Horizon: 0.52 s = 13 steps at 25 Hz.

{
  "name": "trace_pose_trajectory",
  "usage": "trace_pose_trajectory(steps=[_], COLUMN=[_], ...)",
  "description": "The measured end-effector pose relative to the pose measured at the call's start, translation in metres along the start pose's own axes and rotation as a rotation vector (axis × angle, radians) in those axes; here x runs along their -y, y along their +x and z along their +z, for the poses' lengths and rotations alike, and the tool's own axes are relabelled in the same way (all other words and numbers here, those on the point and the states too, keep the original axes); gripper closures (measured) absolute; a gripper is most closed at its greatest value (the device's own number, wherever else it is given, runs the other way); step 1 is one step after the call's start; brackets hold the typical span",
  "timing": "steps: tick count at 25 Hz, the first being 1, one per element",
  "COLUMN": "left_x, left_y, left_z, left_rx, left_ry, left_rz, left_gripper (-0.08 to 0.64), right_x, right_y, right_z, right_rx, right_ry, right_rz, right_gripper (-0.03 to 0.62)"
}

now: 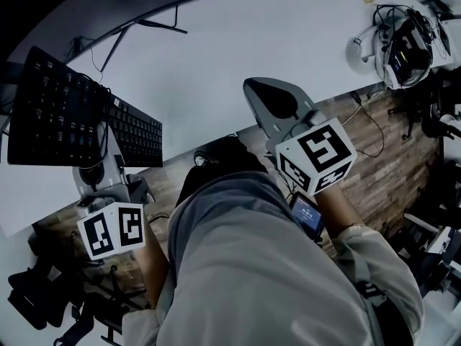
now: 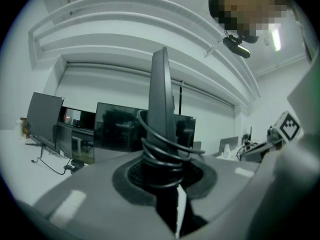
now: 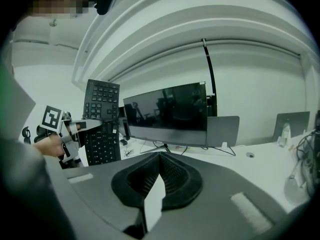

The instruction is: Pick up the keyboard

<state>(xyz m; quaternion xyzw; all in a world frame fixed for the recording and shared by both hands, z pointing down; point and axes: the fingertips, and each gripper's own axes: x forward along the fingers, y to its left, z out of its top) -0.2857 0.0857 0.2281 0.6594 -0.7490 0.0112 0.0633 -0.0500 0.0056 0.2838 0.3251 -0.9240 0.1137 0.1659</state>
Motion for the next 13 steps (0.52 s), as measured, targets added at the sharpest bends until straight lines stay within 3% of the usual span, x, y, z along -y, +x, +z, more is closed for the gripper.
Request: trace_pose_trajectory(steps=[13], left_x=[-0.016], left_y=[-0.022], left_z=[0.000], left_rx=[0.021], left_ry=[-0.016], left_rz=[-0.050], left_gripper=[0.560], right_x=[-0.031], right_y=[-0.013], right_z=[-0.012], right_rx=[-0.025], right_ry=[-0.005], right_rz=[-0.070], right_gripper=[0.589])
